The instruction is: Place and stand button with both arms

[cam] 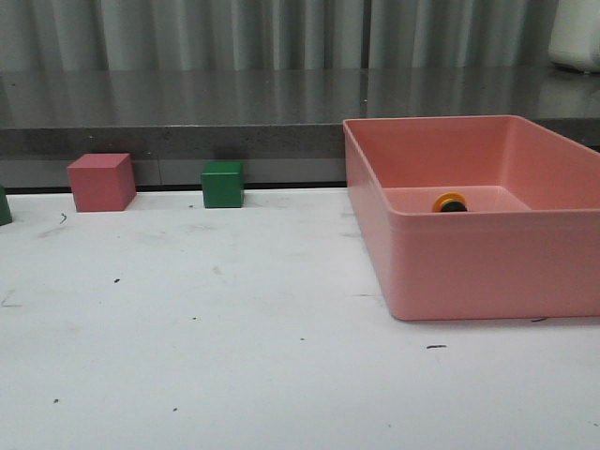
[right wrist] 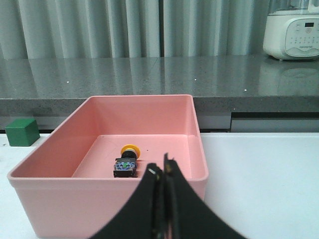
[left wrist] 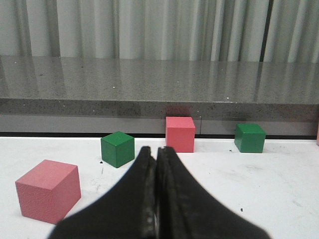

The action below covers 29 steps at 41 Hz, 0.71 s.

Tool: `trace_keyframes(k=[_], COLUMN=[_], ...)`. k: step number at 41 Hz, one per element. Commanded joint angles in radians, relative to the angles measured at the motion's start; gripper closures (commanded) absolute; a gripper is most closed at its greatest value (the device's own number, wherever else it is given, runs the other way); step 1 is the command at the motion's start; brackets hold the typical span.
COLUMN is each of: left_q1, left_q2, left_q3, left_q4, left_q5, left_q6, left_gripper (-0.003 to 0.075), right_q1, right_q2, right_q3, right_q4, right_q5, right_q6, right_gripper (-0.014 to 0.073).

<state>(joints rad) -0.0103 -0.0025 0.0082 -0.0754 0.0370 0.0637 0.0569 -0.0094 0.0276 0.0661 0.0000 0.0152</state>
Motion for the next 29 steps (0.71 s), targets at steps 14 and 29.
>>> trace_keyframes(k=[14,29], left_q1=[-0.001,-0.001], left_q2=[-0.022,-0.022], left_q3=[0.016,0.012], left_q4=[-0.005,-0.012], left_q5=[-0.080,-0.155], left_q6=[-0.008,-0.008], left_gripper=[0.0740,0.0740], right_q1=[-0.005,-0.005], right_q2=[-0.020,-0.020], right_q3=[-0.004,-0.006], right_q4=[-0.002,-0.002], right_q5=[-0.082,-0.159], right_q6=[-0.004,-0.004], right_gripper=[0.0711,0.0711])
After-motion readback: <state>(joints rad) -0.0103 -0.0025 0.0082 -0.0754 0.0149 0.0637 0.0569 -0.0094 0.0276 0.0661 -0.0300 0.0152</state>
